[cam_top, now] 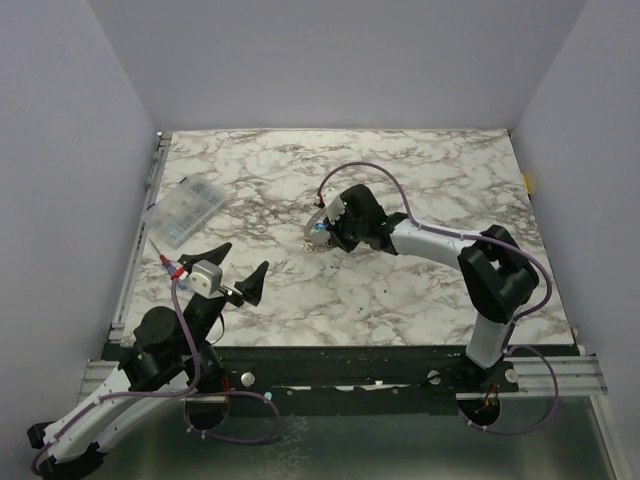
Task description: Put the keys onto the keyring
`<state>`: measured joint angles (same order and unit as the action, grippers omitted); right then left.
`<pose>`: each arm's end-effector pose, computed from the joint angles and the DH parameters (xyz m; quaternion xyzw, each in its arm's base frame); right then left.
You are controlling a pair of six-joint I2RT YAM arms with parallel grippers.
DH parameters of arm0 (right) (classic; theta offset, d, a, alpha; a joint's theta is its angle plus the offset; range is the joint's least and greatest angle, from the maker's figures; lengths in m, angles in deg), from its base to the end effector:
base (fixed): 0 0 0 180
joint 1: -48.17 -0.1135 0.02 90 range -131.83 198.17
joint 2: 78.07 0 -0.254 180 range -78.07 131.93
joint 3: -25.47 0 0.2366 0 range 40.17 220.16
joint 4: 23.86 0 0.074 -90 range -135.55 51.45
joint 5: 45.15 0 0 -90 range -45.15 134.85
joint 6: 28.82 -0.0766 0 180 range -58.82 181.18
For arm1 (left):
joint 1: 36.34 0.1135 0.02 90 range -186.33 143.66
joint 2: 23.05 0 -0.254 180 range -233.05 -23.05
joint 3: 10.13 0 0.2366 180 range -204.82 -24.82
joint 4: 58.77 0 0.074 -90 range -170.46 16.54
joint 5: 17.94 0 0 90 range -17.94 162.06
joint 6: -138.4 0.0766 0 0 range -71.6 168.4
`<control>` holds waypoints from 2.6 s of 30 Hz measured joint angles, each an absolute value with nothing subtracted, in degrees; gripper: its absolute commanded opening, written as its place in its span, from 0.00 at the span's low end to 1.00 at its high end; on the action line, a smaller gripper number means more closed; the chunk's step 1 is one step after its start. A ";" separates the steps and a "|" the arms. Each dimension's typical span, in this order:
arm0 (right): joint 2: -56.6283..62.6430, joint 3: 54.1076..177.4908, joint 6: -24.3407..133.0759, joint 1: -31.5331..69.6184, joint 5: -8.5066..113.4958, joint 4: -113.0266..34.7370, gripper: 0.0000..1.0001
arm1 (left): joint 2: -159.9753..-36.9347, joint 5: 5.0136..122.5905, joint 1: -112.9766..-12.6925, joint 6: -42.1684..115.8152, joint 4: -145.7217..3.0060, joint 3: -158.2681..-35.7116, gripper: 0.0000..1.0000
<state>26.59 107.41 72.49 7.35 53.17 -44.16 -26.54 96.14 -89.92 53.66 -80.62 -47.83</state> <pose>0.3046 0.2777 0.1657 -0.4279 0.8090 0.1656 0.3675 0.0861 -0.0641 0.2928 0.1596 0.6139 -0.1926 0.7488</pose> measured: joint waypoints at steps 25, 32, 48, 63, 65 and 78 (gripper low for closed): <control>-15.68 92.79 58.44 7.35 33.15 -26.32 1.00 | -45.73 104.66 -89.15 58.71 -74.37 -47.76 0.99; -28.45 84.59 58.20 7.35 27.27 -20.81 1.00 | -60.52 108.90 -84.50 64.70 -59.57 -48.00 0.99; -43.31 73.60 51.27 7.35 25.22 -22.12 1.00 | -98.25 88.69 -46.05 54.64 -32.62 -48.63 0.99; -43.53 72.07 48.69 7.35 27.09 -23.46 1.00 | -106.84 83.81 -41.37 48.13 -18.33 -45.49 0.99; -43.53 72.07 48.14 7.35 27.73 -23.74 1.00 | -107.84 85.21 -42.01 48.15 -16.80 -44.59 0.99; -43.40 71.69 45.72 7.35 33.41 -23.30 1.00 | -118.29 81.95 -40.54 47.91 -2.72 -40.22 0.99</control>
